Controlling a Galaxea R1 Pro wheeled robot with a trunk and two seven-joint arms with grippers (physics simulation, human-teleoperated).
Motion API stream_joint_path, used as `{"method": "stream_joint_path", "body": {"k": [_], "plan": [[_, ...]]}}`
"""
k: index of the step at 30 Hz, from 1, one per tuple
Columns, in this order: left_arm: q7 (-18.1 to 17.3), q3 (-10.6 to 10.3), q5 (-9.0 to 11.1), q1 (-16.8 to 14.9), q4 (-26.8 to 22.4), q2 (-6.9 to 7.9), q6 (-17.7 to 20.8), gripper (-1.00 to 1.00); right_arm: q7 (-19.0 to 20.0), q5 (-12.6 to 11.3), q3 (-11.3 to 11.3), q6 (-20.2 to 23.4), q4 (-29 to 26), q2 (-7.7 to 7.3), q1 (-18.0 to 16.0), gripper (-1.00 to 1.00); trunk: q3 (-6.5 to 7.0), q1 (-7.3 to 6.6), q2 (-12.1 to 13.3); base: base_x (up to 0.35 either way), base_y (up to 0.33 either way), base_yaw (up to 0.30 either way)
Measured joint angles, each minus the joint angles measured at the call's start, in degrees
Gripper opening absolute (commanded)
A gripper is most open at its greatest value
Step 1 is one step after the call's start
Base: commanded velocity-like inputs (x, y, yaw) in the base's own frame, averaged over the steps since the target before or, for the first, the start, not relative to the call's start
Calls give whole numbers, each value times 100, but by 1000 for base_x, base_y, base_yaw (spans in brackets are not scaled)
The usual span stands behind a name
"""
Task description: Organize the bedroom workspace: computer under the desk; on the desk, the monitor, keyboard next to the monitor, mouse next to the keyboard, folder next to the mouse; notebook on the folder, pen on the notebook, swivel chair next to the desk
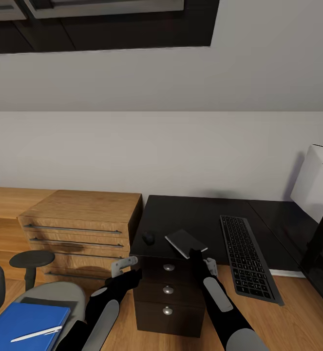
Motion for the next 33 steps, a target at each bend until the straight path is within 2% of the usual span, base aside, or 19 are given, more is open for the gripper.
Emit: {"method": "stream_joint_path", "body": {"k": [2,22,33], "plan": [[0,1,2,-1,-1,0,-1,100,-3,-25,-13,-10,179,0,2,100,-1,0,1,0,0,0],[0,2,5,0,0,0,-1,100,-2,-25,-13,-10,175,0,1,100,0,1,1,-3,0,0],[1,2,6,0,7,0,-2,100,-2,-24,-8,-3,178,0,1,100,0,1,1,-147,0,0]]}}
